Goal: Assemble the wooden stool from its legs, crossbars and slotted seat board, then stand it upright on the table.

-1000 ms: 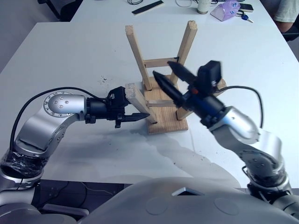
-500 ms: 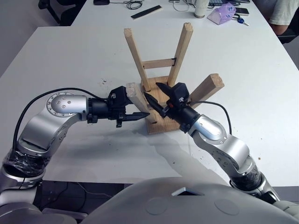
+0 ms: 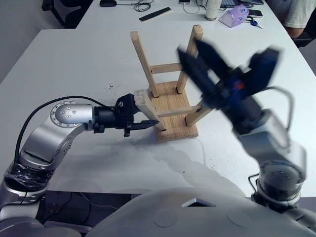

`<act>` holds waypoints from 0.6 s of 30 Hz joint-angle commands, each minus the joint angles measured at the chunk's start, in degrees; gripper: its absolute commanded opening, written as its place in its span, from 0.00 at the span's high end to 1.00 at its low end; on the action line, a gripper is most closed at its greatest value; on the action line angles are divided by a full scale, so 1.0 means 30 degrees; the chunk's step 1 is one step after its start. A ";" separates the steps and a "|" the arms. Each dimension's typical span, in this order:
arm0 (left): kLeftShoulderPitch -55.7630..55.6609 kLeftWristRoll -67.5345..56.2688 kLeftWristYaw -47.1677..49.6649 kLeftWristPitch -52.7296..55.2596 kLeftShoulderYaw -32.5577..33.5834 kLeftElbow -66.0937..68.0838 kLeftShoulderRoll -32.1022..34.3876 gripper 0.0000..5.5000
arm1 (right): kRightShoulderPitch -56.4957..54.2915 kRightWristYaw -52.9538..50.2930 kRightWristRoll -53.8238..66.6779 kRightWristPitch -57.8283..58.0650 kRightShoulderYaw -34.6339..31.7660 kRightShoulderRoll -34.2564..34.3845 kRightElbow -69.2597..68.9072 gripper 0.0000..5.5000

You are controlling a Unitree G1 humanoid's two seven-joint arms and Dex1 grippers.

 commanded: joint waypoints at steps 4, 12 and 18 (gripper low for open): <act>0.0401 0.1191 0.1227 0.1967 -0.0965 0.1219 0.0043 0.63 | 0.4155 0.0680 -0.6327 0.0304 -0.7521 -0.6615 0.6171 0.51; -0.1079 0.1259 0.0689 0.2022 -0.1712 0.1992 0.0007 0.63 | 0.5358 0.1493 -1.6731 -0.1204 -0.0253 -0.6150 0.8646 0.37; -0.2643 0.1762 0.0283 0.2243 -0.3246 0.1934 -0.0533 0.63 | -0.4025 0.2301 -1.1531 0.3643 0.9826 0.6328 0.5038 0.37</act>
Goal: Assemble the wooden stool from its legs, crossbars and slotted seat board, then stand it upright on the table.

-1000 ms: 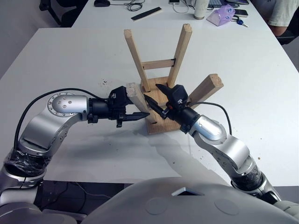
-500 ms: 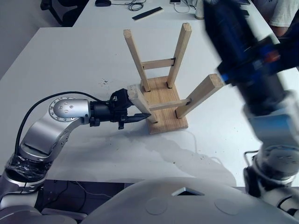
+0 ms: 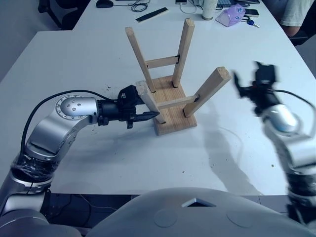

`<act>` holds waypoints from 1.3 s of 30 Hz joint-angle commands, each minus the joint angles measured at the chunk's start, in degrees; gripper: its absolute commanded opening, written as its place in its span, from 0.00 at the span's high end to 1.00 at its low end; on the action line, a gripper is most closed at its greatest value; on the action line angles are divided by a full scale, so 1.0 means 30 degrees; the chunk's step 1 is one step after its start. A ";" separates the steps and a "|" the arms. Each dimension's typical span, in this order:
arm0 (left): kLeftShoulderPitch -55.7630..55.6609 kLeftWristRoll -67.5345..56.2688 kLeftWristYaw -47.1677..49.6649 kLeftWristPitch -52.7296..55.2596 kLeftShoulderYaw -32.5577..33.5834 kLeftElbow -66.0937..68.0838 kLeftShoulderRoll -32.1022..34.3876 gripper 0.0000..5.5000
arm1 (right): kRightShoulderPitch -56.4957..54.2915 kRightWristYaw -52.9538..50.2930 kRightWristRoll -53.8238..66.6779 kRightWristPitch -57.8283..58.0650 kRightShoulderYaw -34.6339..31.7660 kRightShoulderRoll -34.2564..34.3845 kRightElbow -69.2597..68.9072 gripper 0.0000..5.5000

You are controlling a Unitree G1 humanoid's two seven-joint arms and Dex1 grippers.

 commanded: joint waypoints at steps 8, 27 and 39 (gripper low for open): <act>-0.0776 0.1787 -0.0365 0.1448 -0.2129 0.1199 -0.0202 0.63 | -0.0771 0.1147 0.1820 0.4476 -0.3837 0.2115 -0.1757 0.37; -0.1342 0.0530 -0.0511 0.2725 -0.2071 0.0500 -0.0822 0.63 | -0.5818 -0.2061 1.2069 0.6194 -0.0060 1.1762 -0.3507 0.37; -0.0538 0.0022 -0.0457 0.3534 -0.0660 0.0065 -0.0114 0.45 | 0.4342 0.3553 -0.2547 -0.0147 -0.2730 -0.3714 0.2677 0.37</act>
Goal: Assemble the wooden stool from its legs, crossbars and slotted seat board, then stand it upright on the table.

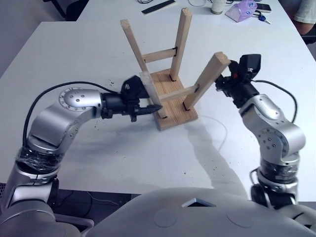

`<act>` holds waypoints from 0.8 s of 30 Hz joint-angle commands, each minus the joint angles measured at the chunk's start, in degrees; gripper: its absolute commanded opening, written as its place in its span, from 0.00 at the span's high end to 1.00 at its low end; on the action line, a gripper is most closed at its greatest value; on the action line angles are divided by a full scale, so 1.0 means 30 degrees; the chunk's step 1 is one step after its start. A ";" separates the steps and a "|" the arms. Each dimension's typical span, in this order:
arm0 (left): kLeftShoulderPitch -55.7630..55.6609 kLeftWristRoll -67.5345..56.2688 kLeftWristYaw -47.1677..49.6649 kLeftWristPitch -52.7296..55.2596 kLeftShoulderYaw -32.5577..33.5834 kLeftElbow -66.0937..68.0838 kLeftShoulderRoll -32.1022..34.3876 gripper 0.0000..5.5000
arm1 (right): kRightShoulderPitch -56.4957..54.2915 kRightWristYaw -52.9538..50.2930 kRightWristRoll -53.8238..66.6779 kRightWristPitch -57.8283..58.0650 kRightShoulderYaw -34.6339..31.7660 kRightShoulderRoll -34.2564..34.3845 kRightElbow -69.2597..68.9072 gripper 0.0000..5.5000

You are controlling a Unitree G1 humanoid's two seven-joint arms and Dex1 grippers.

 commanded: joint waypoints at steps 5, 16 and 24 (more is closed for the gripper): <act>0.1433 -0.0098 -0.2092 -0.1337 0.0275 -0.0147 0.0633 0.40 | 0.6830 0.3361 -0.6302 -0.5730 0.0136 -0.5895 0.4201 0.37; 0.0526 0.1540 -0.1261 -0.2807 -0.4563 -0.0804 -0.4059 0.40 | 0.7531 0.8235 -0.5739 -0.5390 0.1281 -0.6246 0.2187 0.37; 0.2420 0.1836 -0.1599 -0.3589 -0.1378 0.0675 -0.2132 0.40 | 0.7670 0.8708 -0.5523 -0.4981 0.1034 -0.5500 0.1322 0.37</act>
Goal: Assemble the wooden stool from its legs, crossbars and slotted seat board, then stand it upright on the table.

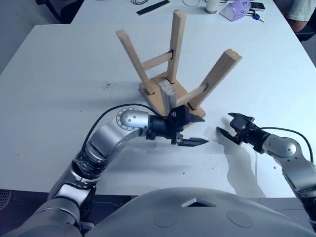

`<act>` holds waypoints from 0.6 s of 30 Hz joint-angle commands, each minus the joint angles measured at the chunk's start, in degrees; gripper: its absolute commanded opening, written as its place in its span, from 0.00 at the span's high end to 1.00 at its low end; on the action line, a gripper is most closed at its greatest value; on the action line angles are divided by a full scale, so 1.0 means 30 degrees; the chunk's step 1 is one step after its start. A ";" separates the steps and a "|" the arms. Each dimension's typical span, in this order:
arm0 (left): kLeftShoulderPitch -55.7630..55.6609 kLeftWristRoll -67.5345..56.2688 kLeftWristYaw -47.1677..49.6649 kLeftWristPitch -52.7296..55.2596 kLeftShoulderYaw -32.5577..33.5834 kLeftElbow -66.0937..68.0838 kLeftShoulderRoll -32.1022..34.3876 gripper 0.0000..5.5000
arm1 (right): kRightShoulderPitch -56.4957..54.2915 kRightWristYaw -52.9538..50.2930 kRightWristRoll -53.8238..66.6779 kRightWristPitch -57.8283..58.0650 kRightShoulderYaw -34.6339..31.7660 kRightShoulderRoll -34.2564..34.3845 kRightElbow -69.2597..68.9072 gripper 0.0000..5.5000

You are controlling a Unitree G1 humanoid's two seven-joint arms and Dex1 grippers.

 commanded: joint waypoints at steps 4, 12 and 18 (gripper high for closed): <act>0.3739 0.1425 -0.4838 -0.3810 0.3457 0.2390 0.6813 0.40 | 0.1567 -0.0211 -0.0050 0.0306 -0.0338 0.0743 -0.0768 0.37; -0.0860 0.4293 -0.1160 -0.6609 0.4303 1.1006 0.3279 0.40 | 0.1194 -0.0394 -0.0717 0.0284 0.0332 0.1345 -0.0656 0.37; -0.1448 0.4938 0.0008 -0.8128 0.3294 1.0446 0.0402 0.40 | 0.0745 -0.0371 -0.1220 0.0385 0.1048 0.1818 -0.0650 0.37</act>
